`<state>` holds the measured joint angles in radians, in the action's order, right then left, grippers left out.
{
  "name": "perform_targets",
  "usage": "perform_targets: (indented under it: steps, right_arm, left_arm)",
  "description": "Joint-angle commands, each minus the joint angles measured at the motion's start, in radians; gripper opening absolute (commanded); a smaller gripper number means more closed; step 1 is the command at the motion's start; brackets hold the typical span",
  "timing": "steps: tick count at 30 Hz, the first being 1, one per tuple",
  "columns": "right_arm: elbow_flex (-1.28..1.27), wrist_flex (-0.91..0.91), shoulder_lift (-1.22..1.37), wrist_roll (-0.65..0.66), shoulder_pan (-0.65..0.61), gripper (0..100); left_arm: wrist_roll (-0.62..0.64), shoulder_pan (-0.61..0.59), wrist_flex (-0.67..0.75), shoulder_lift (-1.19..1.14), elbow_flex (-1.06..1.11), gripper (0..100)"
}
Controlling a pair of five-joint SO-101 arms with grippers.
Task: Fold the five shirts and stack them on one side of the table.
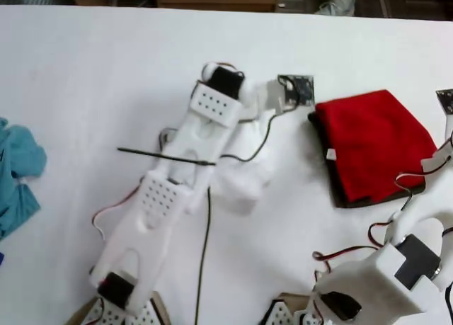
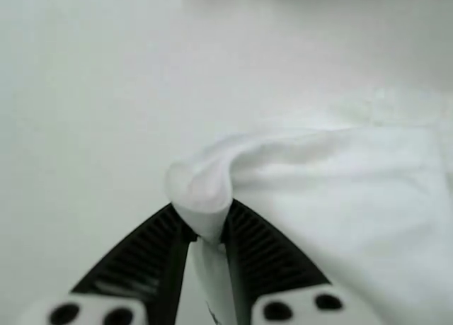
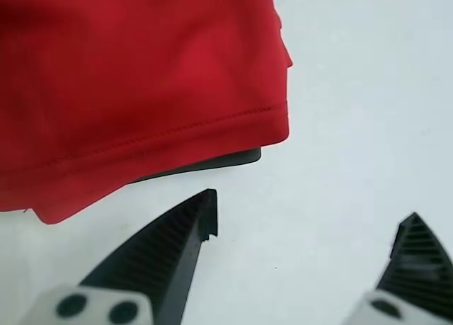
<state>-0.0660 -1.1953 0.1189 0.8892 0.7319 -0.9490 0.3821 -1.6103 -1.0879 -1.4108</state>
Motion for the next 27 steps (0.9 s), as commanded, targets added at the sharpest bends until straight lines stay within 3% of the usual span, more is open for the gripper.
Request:
perform_targets:
  steps: [1, 10, 18, 22, 27]
  right_arm:
    - [0.037, -0.008, -0.004, -0.005, -0.001, 38.7]
    - [0.037, -0.01, -0.012, -0.005, 0.007, 38.7]
    - [0.037, -0.01, -0.004, -0.005, -0.001, 38.7]
    - [0.037, -0.01, -0.004, -0.005, -0.001, 38.7]
    - [0.037, -0.01, -0.004, -0.005, -0.001, 38.7]
  left_arm:
    - [0.011, -0.011, 0.054, 0.054, -0.039, 2]
    - [0.005, -0.017, 0.009, -0.089, -0.05, 3]
    - [0.012, -0.043, -0.12, -0.037, -0.189, 30]
    - [0.02, -0.052, -0.176, 0.025, -0.254, 31]
    - [0.072, -0.026, -0.178, 0.126, -0.071, 30]
